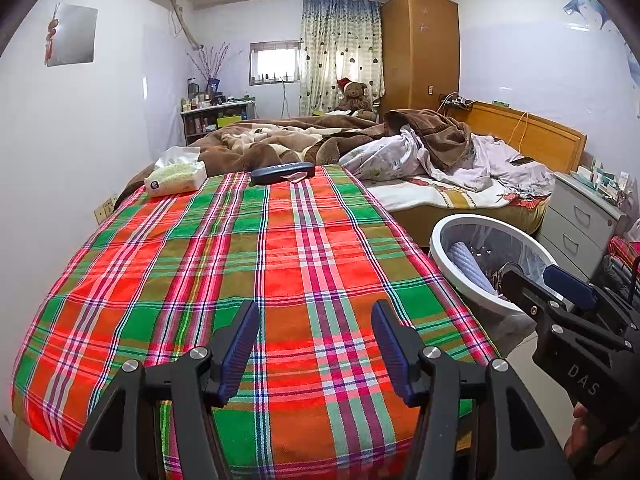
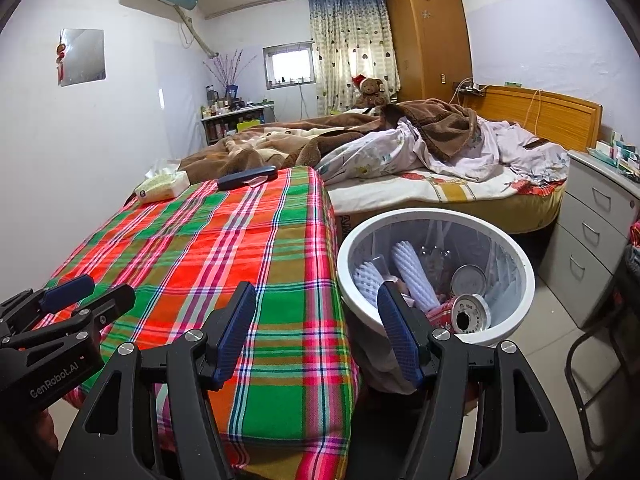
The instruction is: Collect trash
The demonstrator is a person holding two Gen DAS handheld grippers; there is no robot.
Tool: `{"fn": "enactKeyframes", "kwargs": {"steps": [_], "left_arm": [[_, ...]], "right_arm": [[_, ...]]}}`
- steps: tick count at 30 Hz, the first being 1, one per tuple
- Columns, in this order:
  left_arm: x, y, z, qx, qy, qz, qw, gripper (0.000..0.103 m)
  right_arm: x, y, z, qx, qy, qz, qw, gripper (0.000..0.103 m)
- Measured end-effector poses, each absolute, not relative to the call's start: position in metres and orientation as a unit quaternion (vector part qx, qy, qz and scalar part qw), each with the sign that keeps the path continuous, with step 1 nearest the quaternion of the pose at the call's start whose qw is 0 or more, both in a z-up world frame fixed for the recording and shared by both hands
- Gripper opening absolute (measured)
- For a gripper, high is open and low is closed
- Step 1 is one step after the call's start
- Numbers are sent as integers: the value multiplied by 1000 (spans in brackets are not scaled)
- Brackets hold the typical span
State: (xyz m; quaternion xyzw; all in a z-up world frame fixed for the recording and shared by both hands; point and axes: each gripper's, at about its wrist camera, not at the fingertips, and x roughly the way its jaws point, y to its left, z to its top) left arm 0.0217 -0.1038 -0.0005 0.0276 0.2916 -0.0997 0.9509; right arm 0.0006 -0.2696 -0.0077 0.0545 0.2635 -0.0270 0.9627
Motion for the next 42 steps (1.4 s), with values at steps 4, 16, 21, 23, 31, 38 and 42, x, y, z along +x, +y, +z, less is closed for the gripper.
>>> {"fn": "enactKeyframes", "kwargs": {"steps": [4, 16, 21, 23, 31, 38, 42], "left_arm": [[21, -104, 0, 28, 292, -101, 951, 58], [20, -102, 1, 27, 290, -102, 951, 58], [19, -103, 1, 27, 290, -102, 951, 58], [19, -102, 1, 27, 290, -102, 951, 58], [19, -104, 2, 27, 290, -104, 951, 58], [18, -103, 2, 26, 290, -104, 951, 58], [18, -102, 2, 25, 290, -103, 951, 58]], "right_arm": [[1, -269, -8, 55, 264, -28, 963, 65], [1, -267, -6, 55, 264, -27, 963, 65], [1, -266, -5, 56, 263, -26, 963, 65], [0, -266, -5, 56, 263, -26, 963, 65], [0, -266, -5, 56, 263, -26, 963, 65], [0, -267, -5, 57, 262, -27, 963, 65], [0, -265, -5, 57, 262, -27, 963, 65]]}}
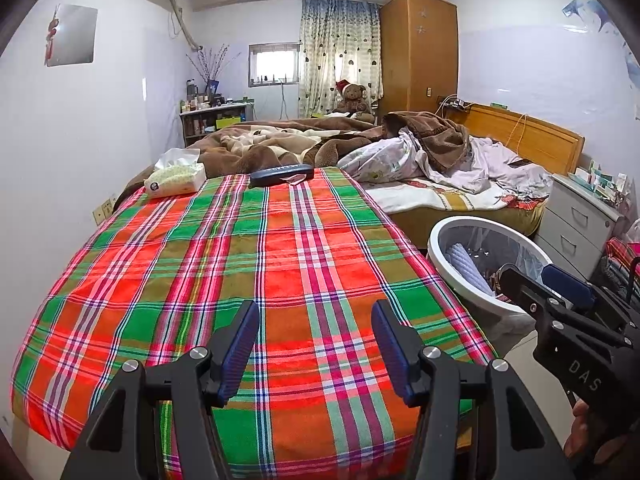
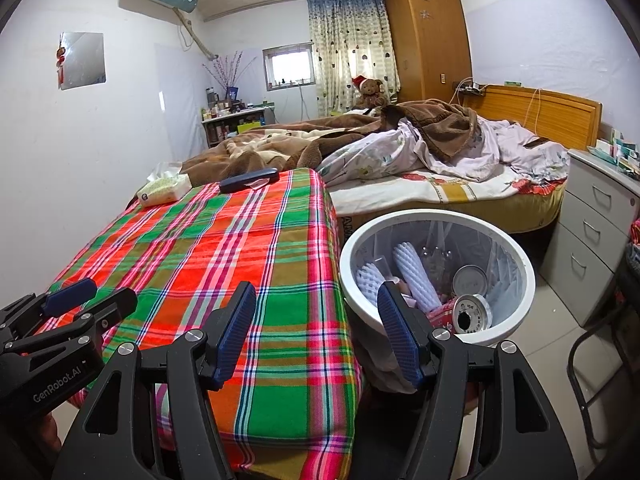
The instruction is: Collect trash
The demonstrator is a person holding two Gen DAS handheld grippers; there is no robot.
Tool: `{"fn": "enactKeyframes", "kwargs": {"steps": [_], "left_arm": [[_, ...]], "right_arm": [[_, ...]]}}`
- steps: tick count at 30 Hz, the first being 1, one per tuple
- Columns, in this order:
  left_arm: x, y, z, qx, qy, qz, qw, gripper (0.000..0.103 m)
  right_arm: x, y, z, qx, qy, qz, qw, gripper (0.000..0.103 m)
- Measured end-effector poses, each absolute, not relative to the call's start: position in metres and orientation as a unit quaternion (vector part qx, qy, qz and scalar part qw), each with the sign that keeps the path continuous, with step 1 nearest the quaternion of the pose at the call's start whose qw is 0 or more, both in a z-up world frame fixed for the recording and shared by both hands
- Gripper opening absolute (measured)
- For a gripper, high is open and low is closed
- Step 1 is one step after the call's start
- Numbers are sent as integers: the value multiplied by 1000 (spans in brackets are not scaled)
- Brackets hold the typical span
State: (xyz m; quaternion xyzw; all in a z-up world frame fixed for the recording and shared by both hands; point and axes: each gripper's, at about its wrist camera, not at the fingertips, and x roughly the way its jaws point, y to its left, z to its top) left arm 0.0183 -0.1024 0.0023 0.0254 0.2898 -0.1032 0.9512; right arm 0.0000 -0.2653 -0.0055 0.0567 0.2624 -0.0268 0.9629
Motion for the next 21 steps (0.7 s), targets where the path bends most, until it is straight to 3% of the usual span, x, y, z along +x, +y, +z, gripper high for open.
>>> {"fn": "enactKeyframes", "kwargs": {"steps": [21], "left_arm": [[20, -98, 1, 22, 292, -104, 950, 58]], "right_arm": [[-1, -264, -5, 56, 263, -24, 963, 65]]}}
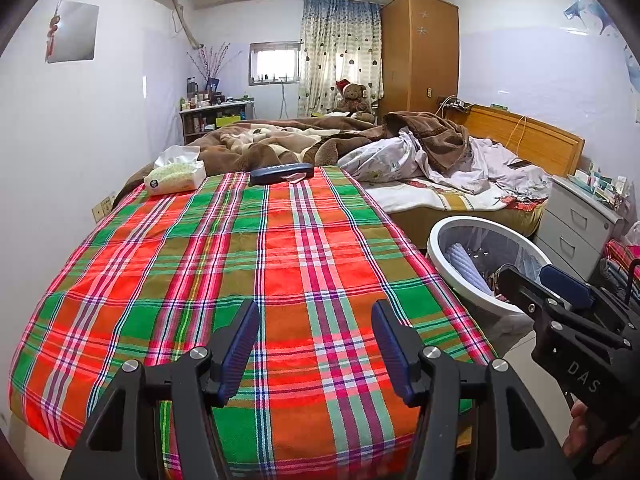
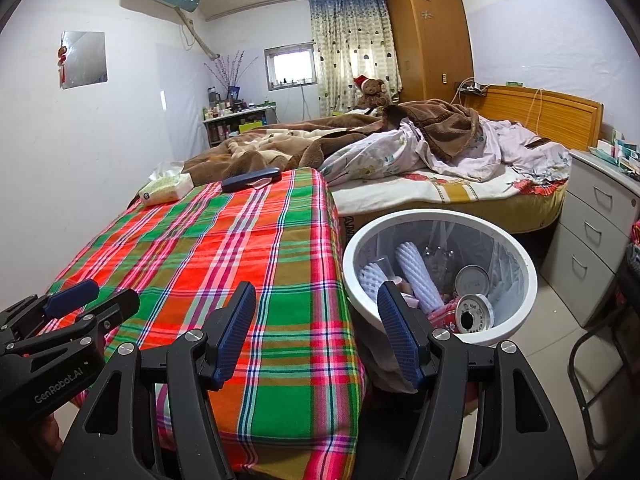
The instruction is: Collect trash
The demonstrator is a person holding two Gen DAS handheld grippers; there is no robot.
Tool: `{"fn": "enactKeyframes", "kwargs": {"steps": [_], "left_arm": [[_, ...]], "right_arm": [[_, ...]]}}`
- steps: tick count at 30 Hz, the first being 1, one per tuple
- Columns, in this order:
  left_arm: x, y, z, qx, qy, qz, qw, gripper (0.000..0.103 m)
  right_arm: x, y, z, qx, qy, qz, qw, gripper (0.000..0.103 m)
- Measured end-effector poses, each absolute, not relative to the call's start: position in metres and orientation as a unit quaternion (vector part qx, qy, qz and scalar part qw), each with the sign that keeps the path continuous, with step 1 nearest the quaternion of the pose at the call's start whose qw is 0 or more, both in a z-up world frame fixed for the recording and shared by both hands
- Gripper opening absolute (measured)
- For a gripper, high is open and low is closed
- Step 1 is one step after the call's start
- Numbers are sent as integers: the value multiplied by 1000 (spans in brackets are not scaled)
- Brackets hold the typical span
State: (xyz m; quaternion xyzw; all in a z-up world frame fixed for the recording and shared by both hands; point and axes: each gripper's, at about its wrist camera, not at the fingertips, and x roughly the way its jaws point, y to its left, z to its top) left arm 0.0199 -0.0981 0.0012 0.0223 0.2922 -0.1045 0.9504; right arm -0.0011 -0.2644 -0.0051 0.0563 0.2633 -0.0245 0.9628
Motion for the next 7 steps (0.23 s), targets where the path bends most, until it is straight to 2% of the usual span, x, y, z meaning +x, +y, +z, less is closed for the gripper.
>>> {"fn": "enactKeyframes", "kwargs": {"steps": [7], "left_arm": [[20, -99, 0, 21, 294, -104, 950, 58]], "right_arm": [[-1, -264, -5, 57, 263, -25, 963, 65]]}}
